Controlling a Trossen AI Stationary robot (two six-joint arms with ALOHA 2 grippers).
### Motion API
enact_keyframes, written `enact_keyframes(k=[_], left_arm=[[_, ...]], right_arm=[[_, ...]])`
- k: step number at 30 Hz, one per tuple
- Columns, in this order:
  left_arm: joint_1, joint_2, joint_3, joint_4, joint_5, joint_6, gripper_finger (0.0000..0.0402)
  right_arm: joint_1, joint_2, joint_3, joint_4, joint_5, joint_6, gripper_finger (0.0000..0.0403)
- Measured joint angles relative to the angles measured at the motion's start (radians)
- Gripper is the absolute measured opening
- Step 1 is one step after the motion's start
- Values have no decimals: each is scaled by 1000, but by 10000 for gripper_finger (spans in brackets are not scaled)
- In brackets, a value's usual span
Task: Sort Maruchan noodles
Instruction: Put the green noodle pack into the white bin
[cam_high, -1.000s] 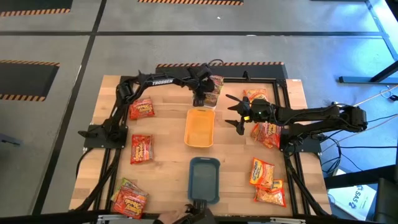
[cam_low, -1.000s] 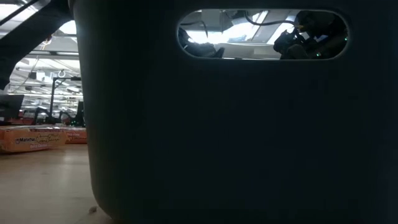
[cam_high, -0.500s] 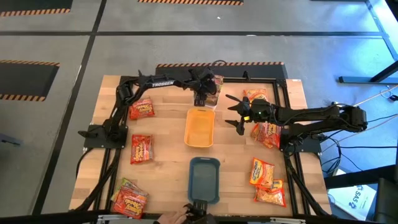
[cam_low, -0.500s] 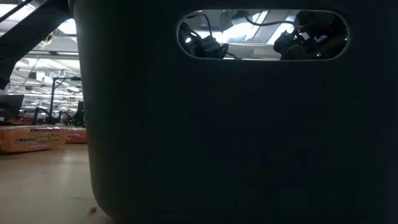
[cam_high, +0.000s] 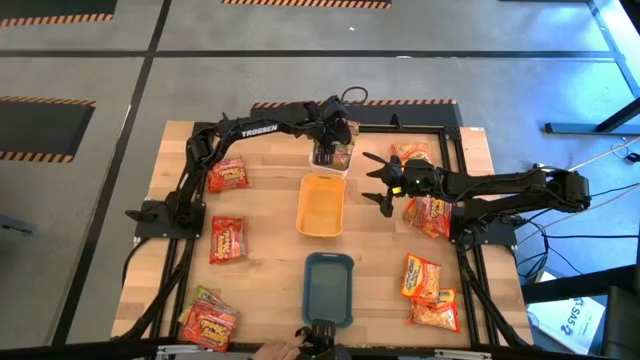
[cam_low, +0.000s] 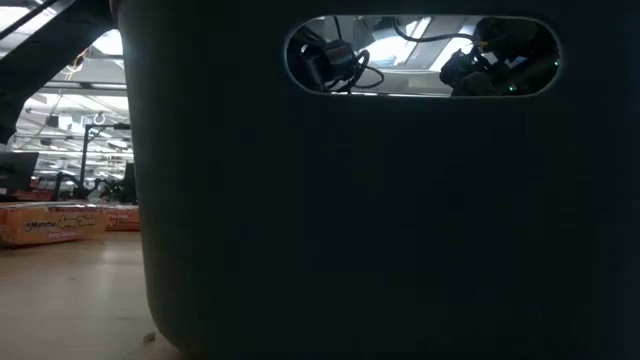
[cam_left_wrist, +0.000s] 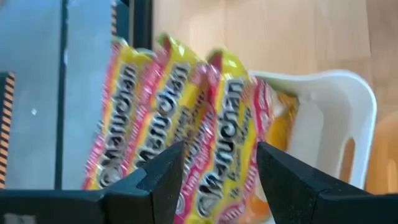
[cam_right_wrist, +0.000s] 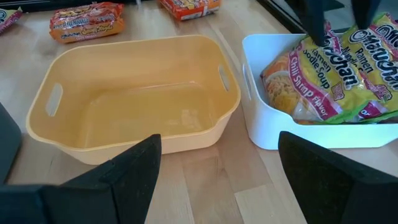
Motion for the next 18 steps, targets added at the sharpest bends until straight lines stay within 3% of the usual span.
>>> enact_keyframes(k=[10, 14, 18], left_arm=[[-58, -50, 92, -90, -132, -38, 195], [-99, -118, 94, -35, -154, -38, 195], [-153, -217, 93, -92, -226, -85, 195]], right_arm=[[0, 0, 1, 13, -3, 13, 307], [0, 5, 1, 10, -19, 70, 307], [0, 6, 1, 8, -56, 96, 307]])
